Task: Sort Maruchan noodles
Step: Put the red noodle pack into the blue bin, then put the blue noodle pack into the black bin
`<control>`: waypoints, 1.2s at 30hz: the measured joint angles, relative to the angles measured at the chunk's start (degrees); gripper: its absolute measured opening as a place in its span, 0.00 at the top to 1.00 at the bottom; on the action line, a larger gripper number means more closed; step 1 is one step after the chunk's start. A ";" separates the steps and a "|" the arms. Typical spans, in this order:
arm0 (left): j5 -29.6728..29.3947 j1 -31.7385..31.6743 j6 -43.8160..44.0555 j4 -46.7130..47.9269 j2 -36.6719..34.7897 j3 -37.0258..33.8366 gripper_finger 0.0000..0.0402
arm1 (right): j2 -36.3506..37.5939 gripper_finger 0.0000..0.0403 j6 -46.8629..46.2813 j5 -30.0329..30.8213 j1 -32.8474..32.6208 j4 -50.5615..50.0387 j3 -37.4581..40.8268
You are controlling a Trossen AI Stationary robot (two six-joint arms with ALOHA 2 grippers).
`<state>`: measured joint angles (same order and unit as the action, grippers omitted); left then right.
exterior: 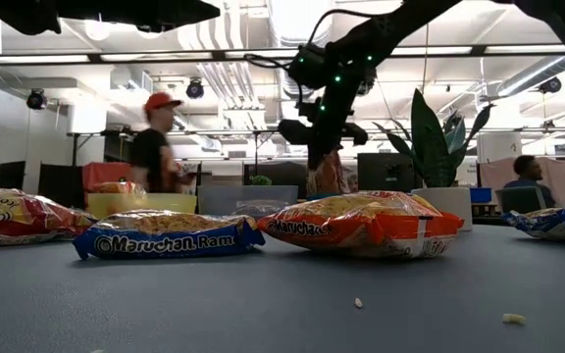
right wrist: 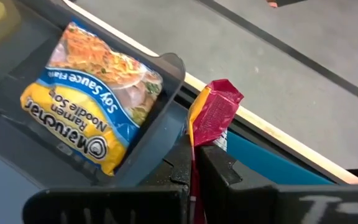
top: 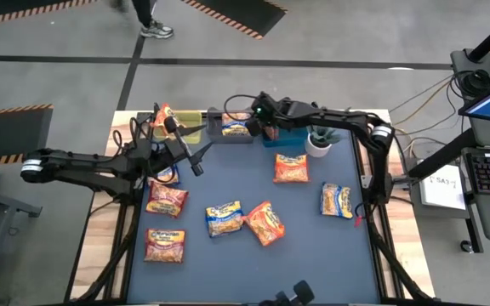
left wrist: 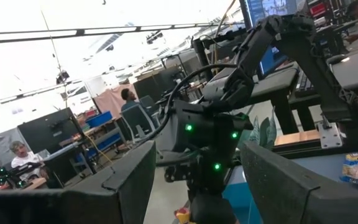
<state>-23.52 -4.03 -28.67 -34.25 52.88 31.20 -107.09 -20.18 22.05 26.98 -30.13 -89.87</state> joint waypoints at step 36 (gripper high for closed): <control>-0.01 0.00 0.32 2.31 0.00 -0.07 0.46 | 11.91 0.57 4.27 -0.05 -7.81 -12.99 -1.72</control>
<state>-23.53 -4.03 -28.35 -31.95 52.88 31.14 -95.18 -15.91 22.00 19.17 -43.12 -91.59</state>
